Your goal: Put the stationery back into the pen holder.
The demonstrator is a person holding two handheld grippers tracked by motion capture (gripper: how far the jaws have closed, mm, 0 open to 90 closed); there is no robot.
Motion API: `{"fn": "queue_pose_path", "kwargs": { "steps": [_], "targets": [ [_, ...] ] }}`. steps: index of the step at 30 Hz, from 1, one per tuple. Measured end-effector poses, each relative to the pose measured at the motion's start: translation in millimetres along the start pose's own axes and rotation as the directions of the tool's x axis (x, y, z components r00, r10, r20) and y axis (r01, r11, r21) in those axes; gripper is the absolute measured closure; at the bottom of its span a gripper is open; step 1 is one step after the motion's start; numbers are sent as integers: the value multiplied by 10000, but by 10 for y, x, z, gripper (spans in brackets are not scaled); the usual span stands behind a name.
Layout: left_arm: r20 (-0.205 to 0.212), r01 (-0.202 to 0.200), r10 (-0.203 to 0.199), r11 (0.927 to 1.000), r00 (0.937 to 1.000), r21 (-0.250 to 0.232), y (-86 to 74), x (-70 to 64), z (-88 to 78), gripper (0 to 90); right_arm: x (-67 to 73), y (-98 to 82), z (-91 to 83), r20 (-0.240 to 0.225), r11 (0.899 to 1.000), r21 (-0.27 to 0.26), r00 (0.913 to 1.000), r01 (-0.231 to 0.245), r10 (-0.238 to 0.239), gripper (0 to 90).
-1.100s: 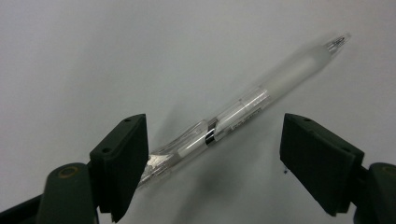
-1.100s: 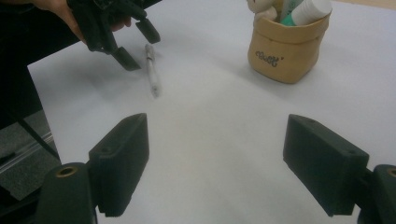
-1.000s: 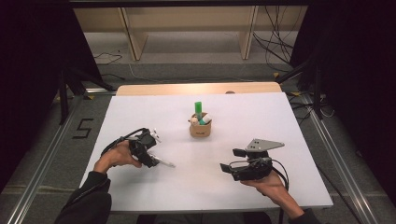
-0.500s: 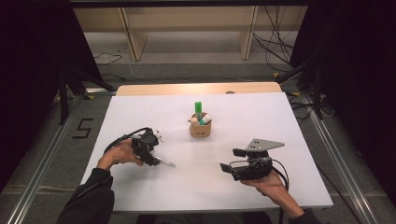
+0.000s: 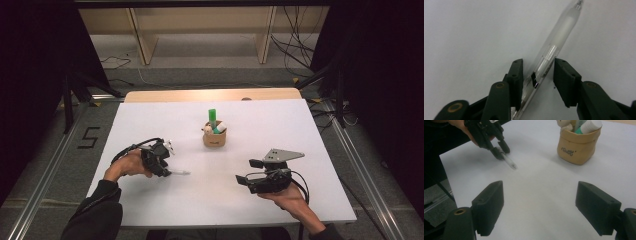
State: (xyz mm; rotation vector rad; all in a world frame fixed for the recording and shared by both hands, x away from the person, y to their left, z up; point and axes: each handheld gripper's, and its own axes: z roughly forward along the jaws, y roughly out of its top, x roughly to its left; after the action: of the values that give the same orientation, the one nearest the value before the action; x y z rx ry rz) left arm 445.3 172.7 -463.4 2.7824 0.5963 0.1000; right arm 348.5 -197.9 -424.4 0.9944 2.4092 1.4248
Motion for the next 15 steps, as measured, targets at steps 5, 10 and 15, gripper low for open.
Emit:
{"fn": "queue_pose_path", "kwargs": {
  "steps": [5,10,15],
  "targets": [
    [26,-459,459,9988,9989,171,17,-36,-7,693,7,0,6,-3,10000,7,10000,21,-21,235],
    [-20,-868,869,9958,9962,296,33,-73,-9,761,7,-2,3,6,10000,13,10000,33,-33,236],
    [4,-799,799,9964,9968,295,40,-79,-11,784,10,3,-6,-15,10000,15,10000,27,-27,236]
  ]
}}
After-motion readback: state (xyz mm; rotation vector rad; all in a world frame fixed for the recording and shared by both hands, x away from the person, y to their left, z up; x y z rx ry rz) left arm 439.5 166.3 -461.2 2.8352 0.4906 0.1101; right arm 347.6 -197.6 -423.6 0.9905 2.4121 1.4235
